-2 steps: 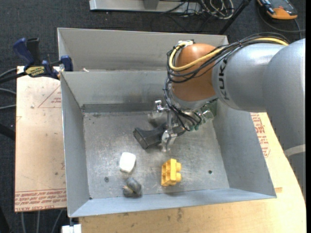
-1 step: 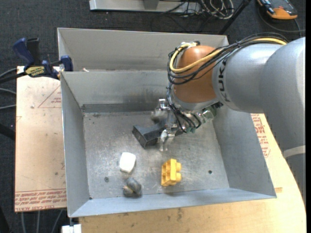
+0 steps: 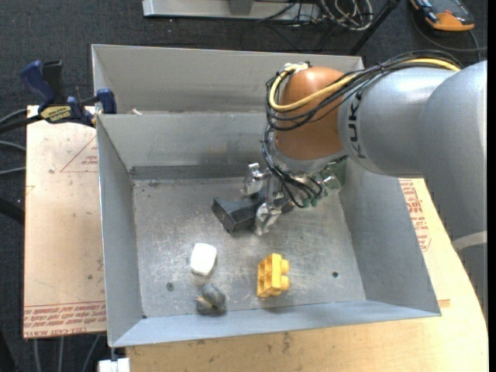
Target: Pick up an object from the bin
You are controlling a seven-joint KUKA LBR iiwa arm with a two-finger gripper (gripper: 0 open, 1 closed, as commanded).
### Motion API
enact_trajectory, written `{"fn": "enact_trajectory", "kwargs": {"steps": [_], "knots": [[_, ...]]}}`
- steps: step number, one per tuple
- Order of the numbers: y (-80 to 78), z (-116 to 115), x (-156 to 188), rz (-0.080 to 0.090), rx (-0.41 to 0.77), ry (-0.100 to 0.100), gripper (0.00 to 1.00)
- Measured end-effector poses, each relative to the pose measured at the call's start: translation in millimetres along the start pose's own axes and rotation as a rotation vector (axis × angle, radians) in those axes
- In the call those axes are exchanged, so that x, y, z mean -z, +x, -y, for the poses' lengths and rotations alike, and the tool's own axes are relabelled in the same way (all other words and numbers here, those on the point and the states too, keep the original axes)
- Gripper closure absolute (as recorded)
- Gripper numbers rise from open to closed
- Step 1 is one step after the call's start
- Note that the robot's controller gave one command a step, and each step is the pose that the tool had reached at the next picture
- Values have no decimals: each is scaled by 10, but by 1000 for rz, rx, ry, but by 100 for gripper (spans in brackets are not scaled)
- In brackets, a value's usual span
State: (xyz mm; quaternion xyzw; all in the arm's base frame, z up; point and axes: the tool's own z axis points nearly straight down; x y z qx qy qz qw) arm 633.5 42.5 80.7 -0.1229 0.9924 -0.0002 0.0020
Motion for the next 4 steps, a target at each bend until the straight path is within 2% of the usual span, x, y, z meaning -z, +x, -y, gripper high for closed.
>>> {"fn": "enact_trajectory", "kwargs": {"steps": [3, 4], "knots": [[6, 1, 20, -1, -2, 0, 100], [34, -9, 97, -12, -2, -3, 100]]}}
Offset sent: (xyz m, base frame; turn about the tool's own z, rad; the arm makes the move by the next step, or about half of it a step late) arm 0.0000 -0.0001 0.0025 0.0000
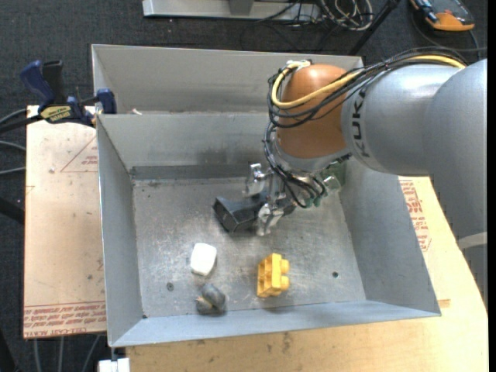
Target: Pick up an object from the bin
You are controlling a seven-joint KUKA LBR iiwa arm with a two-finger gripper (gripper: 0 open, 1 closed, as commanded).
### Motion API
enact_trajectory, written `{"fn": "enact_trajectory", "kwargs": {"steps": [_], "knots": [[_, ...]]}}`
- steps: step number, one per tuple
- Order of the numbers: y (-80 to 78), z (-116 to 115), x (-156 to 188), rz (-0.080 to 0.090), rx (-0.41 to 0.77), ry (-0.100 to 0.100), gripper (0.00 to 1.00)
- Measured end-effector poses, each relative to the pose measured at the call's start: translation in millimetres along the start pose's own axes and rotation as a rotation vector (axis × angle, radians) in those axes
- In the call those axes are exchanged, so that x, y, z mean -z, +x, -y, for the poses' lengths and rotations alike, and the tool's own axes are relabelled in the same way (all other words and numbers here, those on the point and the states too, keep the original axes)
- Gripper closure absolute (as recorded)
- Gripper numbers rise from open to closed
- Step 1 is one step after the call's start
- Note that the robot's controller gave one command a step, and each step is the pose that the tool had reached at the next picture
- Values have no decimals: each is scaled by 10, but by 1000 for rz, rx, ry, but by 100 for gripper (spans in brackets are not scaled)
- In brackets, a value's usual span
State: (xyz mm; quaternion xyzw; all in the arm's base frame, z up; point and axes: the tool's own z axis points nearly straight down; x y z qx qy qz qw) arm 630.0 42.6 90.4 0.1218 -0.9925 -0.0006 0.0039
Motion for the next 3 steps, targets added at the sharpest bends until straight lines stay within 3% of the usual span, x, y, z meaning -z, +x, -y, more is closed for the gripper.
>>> {"fn": "enact_trajectory", "kwargs": {"steps": [1, 3], "knots": [[13, -7, 213, -5, 0, -1, 100], [6, -9, 559, 3, -1, 1, 100]]}}
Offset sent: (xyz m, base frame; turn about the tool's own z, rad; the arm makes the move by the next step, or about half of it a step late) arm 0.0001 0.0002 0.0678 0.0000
